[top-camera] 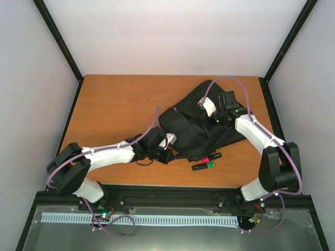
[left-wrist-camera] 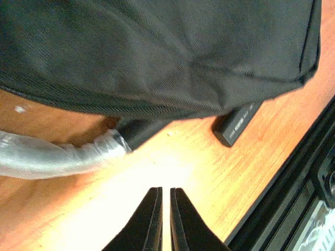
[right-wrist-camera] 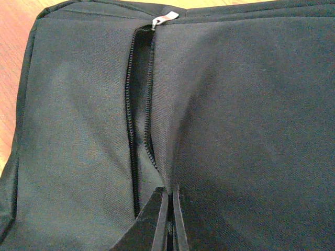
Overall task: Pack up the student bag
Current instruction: Pick up the stationery from the center of the board.
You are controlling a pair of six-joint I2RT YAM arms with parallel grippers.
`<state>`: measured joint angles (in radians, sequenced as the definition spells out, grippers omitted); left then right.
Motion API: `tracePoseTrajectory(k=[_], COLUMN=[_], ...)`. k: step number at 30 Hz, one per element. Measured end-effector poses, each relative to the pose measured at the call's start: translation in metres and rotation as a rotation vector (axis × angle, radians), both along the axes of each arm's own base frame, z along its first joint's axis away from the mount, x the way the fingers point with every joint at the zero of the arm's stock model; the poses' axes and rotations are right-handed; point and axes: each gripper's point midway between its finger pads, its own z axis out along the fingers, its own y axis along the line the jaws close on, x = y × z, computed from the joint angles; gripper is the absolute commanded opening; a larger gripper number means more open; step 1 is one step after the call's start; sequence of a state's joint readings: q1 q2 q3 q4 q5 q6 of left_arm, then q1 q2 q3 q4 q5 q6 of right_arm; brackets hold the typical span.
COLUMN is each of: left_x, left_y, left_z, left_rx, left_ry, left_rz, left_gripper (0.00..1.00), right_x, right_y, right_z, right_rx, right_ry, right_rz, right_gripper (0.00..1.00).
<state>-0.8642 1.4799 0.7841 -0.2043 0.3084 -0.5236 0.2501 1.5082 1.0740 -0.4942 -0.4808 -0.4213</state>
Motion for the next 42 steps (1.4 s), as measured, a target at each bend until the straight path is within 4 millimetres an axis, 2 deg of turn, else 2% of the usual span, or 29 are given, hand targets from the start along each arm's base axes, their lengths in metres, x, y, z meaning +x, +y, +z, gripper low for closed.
tracePoseTrajectory(k=[2,6,11,15,20,29,34,42], left_x=[-0.009,-0.020,-0.028,-0.022,-0.018,-0.045,-0.049,-0.045], left_y=[-0.001,-0.009,-0.021,-0.031,-0.055,-0.108,-0.111,-0.112], left_z=[-0.005,0.000,0.012,0.011,0.007,-0.009,-0.031,-0.049], left_rx=[0.017,0.029,0.011,0.023,0.036,0.091,0.134,0.176], left_ry=[-0.005,-0.073,-0.156,-0.186,-0.215,-0.287,-0.275,-0.288], left_rz=[-0.032,-0.084,-0.149,-0.171,-0.231,-0.427,-0.464,-0.491], left_gripper=[0.12,0.36,0.49,0.52,0.56,0.58,0.64,0.60], right_x=[0.000,0.001,0.004,0.005,0.006,0.005,0.005,0.007], right_y=[0.000,-0.002,-0.004,-0.006,-0.006,-0.006,-0.006,-0.011], right_z=[0.000,-0.003,-0.015,-0.021,-0.021,-0.021,-0.021,-0.020], right_rx=[0.000,-0.011,-0.033,-0.044,-0.044,-0.044,-0.041,-0.035], right_ry=[0.000,0.003,0.033,0.045,0.045,0.045,0.047,0.051], right_rz=[0.000,-0.010,-0.033,-0.041,-0.041,-0.041,-0.040,-0.052], right_gripper=[0.03,0.03,0.03,0.03,0.03,0.03,0.03,0.03])
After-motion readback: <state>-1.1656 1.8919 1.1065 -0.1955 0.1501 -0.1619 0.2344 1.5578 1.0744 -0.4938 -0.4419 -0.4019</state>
